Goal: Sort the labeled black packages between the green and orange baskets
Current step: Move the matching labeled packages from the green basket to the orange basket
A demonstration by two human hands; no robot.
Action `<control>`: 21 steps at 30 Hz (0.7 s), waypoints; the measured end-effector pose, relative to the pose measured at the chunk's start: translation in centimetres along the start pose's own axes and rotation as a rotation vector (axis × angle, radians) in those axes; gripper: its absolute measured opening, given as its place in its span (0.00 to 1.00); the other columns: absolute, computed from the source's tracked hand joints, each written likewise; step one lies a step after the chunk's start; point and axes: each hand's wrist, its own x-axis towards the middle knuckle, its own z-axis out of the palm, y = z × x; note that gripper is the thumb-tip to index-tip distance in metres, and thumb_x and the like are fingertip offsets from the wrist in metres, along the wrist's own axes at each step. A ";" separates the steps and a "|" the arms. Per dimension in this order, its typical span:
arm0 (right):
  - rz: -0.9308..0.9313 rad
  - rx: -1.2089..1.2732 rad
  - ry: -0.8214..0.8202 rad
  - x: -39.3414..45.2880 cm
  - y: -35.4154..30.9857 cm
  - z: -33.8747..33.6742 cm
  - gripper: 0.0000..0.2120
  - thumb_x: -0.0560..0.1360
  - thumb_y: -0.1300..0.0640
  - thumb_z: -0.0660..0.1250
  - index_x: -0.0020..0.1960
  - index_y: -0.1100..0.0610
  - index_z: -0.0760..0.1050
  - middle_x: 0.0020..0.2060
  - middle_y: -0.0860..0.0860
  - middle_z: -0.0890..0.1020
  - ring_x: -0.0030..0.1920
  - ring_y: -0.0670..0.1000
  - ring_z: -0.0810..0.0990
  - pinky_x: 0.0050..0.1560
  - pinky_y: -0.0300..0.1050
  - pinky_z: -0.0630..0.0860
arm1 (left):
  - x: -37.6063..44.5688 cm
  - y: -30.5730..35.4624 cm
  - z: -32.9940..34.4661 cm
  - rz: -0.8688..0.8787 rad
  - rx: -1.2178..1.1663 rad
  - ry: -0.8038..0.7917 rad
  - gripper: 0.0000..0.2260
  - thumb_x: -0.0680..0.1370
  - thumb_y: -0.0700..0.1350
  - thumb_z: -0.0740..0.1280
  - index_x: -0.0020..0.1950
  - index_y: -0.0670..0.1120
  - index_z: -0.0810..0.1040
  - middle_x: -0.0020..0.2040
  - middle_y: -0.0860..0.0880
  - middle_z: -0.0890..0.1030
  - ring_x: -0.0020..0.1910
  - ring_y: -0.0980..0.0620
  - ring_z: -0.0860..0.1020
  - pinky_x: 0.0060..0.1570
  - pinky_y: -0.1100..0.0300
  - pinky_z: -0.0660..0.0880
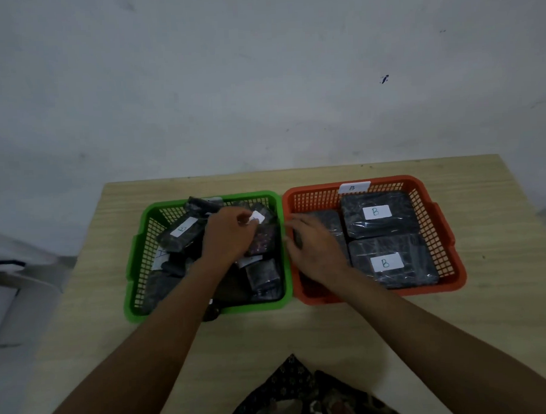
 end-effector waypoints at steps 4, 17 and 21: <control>-0.118 -0.002 -0.130 2.7 -3.2 2.1 0.21 0.75 0.59 0.68 0.68 0.57 0.74 0.68 0.55 0.76 0.68 0.56 0.72 0.66 0.50 0.70 | 0.8 -3.1 -3.4 0.025 0.166 -0.149 0.06 0.75 0.50 0.69 0.46 0.49 0.84 0.42 0.46 0.83 0.43 0.47 0.81 0.46 0.55 0.77; -0.243 0.037 -0.115 5.4 -4.8 1.7 0.20 0.69 0.57 0.76 0.57 0.50 0.73 0.56 0.50 0.75 0.55 0.51 0.75 0.52 0.48 0.76 | 1.8 -6.1 -4.1 -0.326 -0.429 -0.323 0.18 0.77 0.57 0.66 0.40 0.44 0.82 0.47 0.39 0.84 0.45 0.43 0.82 0.50 0.50 0.78; -0.439 0.094 0.193 3.2 -5.8 0.8 0.14 0.72 0.56 0.72 0.55 0.57 0.74 0.57 0.53 0.76 0.58 0.52 0.76 0.59 0.43 0.75 | 2.8 -4.9 -5.3 -0.444 -0.678 -0.439 0.19 0.74 0.64 0.66 0.49 0.49 0.82 0.49 0.48 0.85 0.49 0.49 0.83 0.48 0.53 0.80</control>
